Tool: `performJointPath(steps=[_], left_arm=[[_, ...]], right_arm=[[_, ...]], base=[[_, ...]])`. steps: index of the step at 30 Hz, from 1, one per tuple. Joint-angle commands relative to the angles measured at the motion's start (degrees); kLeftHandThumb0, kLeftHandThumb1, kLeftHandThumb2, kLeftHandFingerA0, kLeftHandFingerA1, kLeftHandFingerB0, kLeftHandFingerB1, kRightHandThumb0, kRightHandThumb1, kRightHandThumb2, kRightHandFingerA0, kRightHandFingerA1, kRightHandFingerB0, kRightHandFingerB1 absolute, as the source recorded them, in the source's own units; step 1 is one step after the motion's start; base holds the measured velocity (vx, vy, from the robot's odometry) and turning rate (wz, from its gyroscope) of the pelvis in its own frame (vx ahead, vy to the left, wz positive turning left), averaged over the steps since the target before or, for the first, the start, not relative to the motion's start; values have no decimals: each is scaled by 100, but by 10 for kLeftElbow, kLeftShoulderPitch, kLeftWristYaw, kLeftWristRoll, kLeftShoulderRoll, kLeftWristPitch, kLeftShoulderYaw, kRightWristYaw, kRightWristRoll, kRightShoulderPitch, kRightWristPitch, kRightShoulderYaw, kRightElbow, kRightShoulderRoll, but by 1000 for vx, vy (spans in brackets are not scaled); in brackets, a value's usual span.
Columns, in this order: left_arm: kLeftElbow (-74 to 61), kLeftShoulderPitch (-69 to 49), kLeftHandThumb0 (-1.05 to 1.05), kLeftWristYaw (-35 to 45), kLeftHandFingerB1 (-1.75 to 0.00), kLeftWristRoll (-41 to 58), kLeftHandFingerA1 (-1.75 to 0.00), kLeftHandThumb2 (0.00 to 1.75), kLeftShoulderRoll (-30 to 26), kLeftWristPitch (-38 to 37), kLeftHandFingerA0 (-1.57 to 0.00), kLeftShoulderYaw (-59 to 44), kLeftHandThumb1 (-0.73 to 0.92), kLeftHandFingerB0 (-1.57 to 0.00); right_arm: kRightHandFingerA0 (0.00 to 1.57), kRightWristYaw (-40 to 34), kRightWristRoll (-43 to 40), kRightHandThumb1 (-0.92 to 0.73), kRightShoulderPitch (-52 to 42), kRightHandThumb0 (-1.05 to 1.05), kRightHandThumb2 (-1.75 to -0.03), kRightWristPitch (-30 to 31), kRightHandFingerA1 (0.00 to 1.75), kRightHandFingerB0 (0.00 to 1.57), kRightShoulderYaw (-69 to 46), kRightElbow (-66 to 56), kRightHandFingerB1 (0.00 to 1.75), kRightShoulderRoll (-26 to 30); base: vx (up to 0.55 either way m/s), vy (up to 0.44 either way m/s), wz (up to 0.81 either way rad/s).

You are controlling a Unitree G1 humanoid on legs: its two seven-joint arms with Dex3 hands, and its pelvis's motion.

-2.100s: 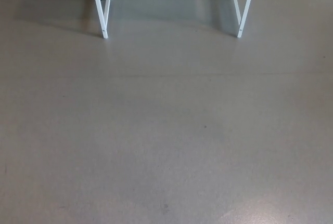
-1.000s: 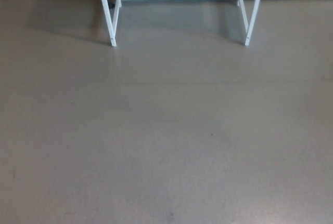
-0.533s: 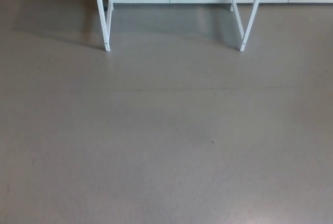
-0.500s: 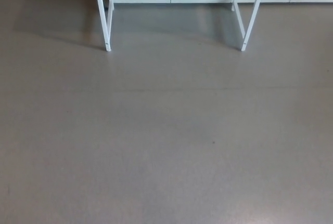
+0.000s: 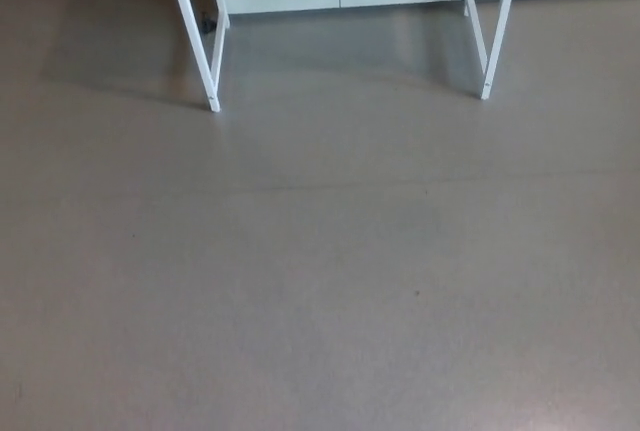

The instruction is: The robot walks towards a desk on which a file tray is kept in the middle and a stapler is kept to its right. The robot lifts the stapler using its right hand and places it on the file tray.

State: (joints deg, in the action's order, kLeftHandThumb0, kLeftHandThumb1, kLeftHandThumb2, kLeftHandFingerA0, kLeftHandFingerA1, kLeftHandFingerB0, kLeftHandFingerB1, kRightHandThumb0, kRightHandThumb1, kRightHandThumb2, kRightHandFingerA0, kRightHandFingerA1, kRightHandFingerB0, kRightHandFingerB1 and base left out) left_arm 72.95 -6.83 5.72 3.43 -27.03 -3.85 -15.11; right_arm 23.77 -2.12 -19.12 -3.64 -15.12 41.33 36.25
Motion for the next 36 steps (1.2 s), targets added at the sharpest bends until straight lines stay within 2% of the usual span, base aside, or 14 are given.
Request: performJointPath(steps=[1,3,4,5,6,10,11,12,13,17,18,20,24,36], left_arm=[[3,7,-87,0,-67,-1,-82,108,-12,-13,-9,-3,92,-2],[3,8,-88,-3,-67,-6,-83,108,-14,-8,-10,3,92,-2],[4,7,-89,-3,-67,-13,-83,110,-15,-14,-13,9,92,-3],[5,9,-94,-4,-62,-11,-74,135,-15,-11,-11,8,82,-13],[9,10,-93,-4,-59,-8,-72,137,-15,-13,-8,6,84,-13],[7,9,-94,-2,-63,-6,-74,136,-15,-14,-9,6,82,-14],[8,9,-87,-2,-68,-6,-84,108,-15,-14,-11,5,92,-5],[9,11,-94,-3,-61,0,-72,135,-14,-9,-6,0,81,-13],[5,-1,-93,4,-59,8,-70,137,-14,-13,-2,-7,81,-14],[1,-1,-87,-4,-65,2,-81,107,-14,-5,-11,-6,92,-2],[-1,-2,-86,-4,-64,0,-73,132,-15,-4,-10,-4,79,-8],[0,-2,-89,1,-63,13,-84,107,-13,-4,-14,-18,92,0],[7,4,-88,-7,-63,11,-74,131,-13,5,-11,-19,78,-10],[7,3,-87,-3,-63,-4,-83,109,-18,2,-14,-8,92,0]], right_arm=[[6,-5,7,-46,17,-62,-76,-27,50,4,6,31,39,4],[13,-8,9,-56,20,-57,-58,-26,47,7,9,36,30,4],[3,-14,21,-39,20,-38,-95,-30,51,0,18,37,51,11],[30,-12,22,-58,17,-58,-58,-20,51,10,21,26,28,14],[38,-26,40,-47,10,-68,-82,-24,59,5,31,13,40,21],[37,-11,35,-47,2,-67,-84,1,58,4,36,-7,35,31],[4,2,5,-40,5,-37,-96,13,51,0,19,-4,51,19],[31,-2,16,-57,4,-61,-59,17,50,9,26,-11,24,23],[18,7,18,-44,-1,-65,-82,14,54,2,30,-10,29,25],[36,-5,22,-60,-3,-63,-57,6,50,5,31,-5,31,20],[28,-4,14,-57,-3,-61,-59,-5,50,9,25,7,26,14],[2,-11,9,-36,-4,-38,-95,-5,51,0,19,11,51,8],[25,10,5,-58,-5,-62,-57,22,47,6,14,1,31,10],[32,-14,50,-47,-18,-71,-86,20,57,3,53,-27,33,34]], base=[[185,40,-8],[182,90,-7],[159,136,-4],[206,180,10],[283,191,60],[199,184,-12],[185,104,1],[152,61,11],[186,29,6],[167,-46,9],[92,-121,17],[192,-196,26],[222,-172,18],[175,37,0]])
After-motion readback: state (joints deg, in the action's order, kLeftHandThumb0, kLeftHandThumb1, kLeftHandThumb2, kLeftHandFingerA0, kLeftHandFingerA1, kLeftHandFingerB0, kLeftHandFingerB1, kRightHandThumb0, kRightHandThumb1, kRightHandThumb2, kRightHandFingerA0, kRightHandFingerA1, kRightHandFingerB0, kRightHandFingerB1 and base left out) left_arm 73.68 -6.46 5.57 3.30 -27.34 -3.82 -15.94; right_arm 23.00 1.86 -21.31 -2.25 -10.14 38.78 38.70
